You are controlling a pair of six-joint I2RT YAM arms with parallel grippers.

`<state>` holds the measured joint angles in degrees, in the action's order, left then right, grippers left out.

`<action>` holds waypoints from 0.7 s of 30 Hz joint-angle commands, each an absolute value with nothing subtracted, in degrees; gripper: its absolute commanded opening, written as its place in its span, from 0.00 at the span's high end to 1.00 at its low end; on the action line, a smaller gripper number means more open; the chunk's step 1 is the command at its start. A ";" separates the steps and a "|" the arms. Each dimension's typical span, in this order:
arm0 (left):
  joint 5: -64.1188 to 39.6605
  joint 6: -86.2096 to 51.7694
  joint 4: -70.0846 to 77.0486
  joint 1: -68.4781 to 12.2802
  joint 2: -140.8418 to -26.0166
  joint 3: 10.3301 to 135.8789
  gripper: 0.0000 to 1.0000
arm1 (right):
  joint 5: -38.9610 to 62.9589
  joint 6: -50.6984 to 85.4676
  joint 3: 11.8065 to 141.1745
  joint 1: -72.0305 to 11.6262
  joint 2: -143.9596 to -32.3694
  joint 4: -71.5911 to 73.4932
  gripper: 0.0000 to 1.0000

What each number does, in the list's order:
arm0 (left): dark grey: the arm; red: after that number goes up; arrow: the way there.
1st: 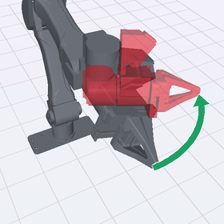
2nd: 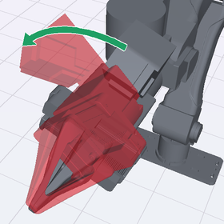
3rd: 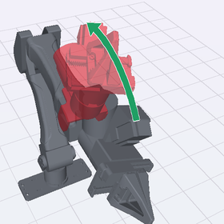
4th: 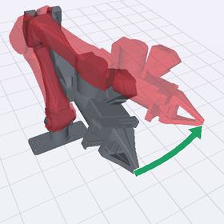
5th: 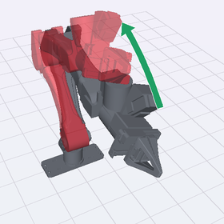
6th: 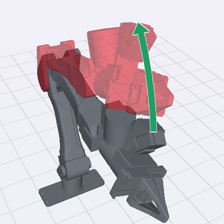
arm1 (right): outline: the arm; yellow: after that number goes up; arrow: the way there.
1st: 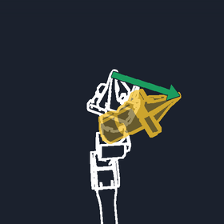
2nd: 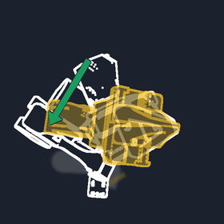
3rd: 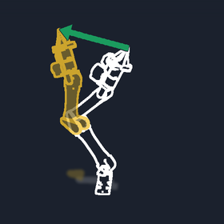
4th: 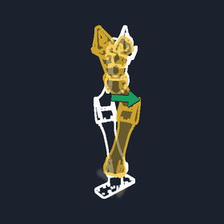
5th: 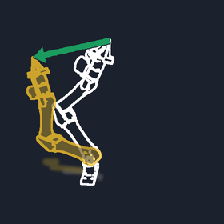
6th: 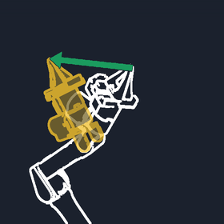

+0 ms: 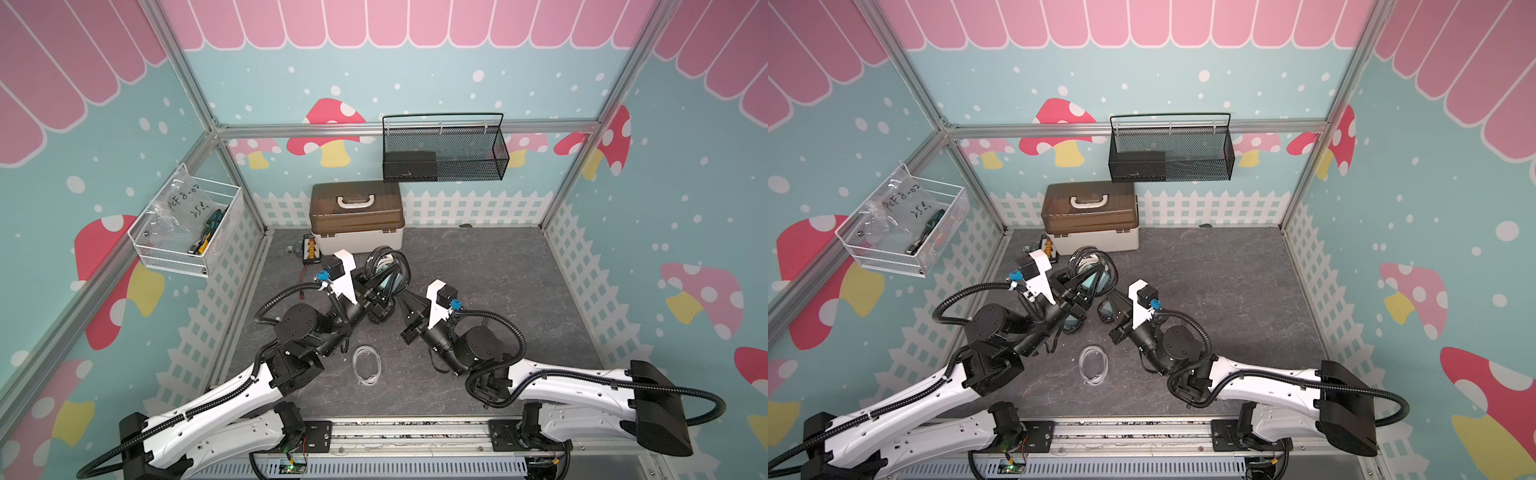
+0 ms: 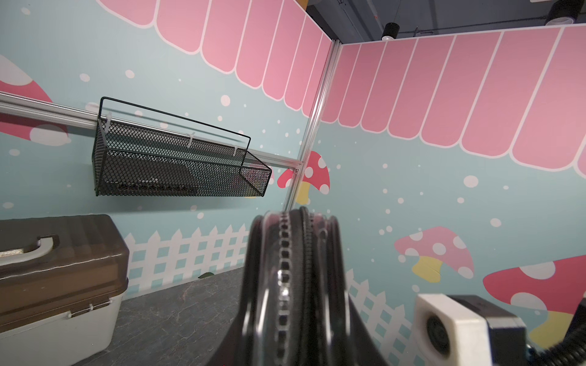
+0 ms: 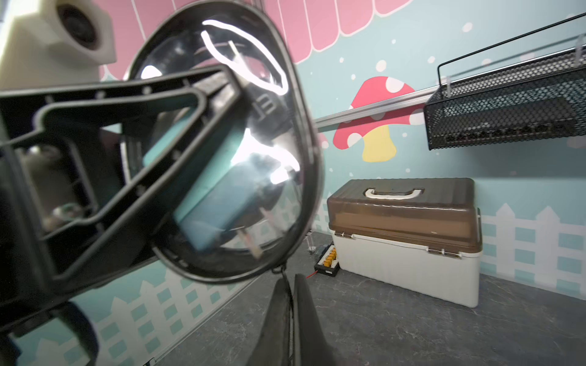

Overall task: Pack away charging kits
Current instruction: Zip the zipper on the storage bag.

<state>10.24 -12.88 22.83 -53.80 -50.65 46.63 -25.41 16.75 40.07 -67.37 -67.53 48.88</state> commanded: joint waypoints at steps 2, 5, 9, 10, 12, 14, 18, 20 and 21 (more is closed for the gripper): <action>8.89 -13.71 23.43 -53.88 -48.08 46.54 1.00 | -28.98 16.85 38.90 -64.35 -65.33 49.31 1.00; 8.18 -14.27 20.58 -53.61 -47.83 46.97 1.00 | -27.55 14.27 38.55 -63.07 -63.73 48.78 1.00; 6.87 -15.31 19.39 -52.96 -46.57 45.65 1.00 | -24.52 13.13 38.55 -60.71 -61.33 46.15 1.00; 6.57 -15.74 18.91 -52.53 -46.26 45.40 1.00 | -24.56 12.87 38.55 -60.43 -61.05 45.73 1.00; 5.02 -16.78 17.88 -51.42 -46.06 45.27 1.00 | -24.21 12.24 38.50 -59.64 -60.56 44.82 1.00; 1.60 -18.22 15.16 -49.56 -46.37 46.15 1.00 | -22.40 10.83 38.93 -58.55 -60.00 43.73 1.00; -6.90 -19.32 7.69 -46.86 -48.40 49.32 1.00 | -17.92 6.60 39.96 -56.42 -58.31 40.35 1.00; -9.35 -18.98 4.41 -46.76 -49.25 50.25 1.00 | -16.86 4.38 40.66 -55.54 -57.41 37.92 1.00; -10.16 -18.81 3.38 -46.76 -49.47 50.43 1.00 | -16.45 3.70 40.85 -55.06 -57.08 36.88 1.00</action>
